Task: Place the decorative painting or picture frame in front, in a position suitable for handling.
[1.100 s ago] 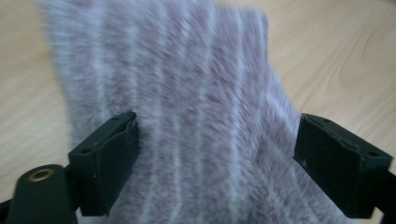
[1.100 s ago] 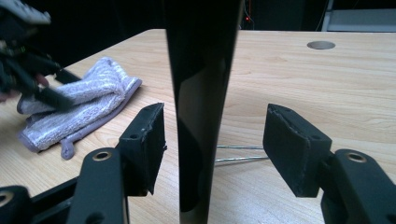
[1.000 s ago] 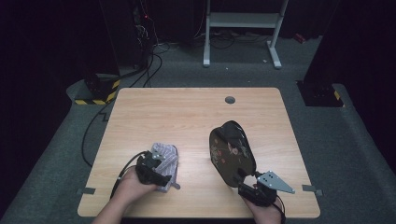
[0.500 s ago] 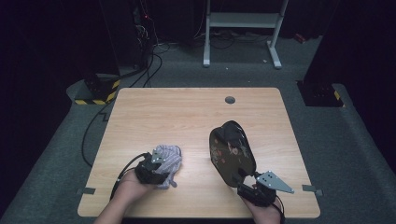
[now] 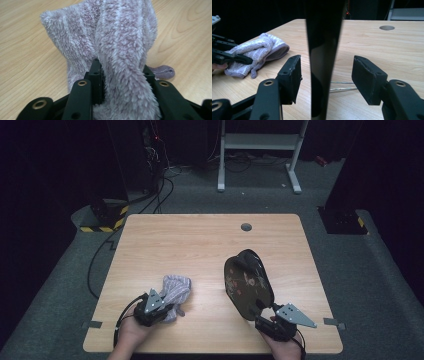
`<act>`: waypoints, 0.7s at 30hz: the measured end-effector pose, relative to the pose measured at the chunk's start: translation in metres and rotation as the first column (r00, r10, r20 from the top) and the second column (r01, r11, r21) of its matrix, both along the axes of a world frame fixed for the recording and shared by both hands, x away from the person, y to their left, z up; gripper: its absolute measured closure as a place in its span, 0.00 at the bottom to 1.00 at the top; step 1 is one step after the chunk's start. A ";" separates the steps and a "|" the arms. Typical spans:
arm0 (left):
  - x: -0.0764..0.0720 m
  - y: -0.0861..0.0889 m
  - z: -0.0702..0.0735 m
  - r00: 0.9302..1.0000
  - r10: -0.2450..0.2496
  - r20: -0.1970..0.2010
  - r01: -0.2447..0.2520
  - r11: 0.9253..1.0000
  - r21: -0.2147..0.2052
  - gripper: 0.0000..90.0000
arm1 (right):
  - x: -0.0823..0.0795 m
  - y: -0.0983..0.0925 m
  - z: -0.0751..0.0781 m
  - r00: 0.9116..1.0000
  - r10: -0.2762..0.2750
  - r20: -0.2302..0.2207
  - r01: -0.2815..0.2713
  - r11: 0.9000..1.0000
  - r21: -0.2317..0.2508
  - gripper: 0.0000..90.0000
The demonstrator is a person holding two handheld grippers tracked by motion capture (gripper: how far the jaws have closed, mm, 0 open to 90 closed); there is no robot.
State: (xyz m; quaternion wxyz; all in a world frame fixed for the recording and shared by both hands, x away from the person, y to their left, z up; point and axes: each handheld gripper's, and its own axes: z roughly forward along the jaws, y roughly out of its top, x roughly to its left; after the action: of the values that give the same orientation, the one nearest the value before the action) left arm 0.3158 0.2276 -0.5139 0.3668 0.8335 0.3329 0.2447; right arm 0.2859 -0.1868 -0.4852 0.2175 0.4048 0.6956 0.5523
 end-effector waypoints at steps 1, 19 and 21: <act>0.000 0.002 0.000 1.000 0.001 -0.005 -0.001 1.000 -0.016 0.72 | 0.000 0.001 0.001 1.000 0.003 0.002 -0.003 1.000 -0.004 0.47; -0.014 0.013 0.024 0.988 -0.059 0.140 0.093 0.963 -0.252 0.74 | 0.025 0.015 0.023 1.000 0.019 -0.021 -0.019 1.000 -0.004 0.86; -0.027 0.012 0.037 0.967 -0.066 0.248 0.142 0.943 -0.301 0.74 | 0.026 0.015 0.023 1.000 0.018 -0.008 -0.018 1.000 0.003 0.90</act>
State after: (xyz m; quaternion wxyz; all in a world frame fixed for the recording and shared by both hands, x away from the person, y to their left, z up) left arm 0.2891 0.2400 -0.4774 0.5448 0.7457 0.2774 0.2647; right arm 0.3118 -0.1723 -0.4625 0.2091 0.4010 0.6993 0.5536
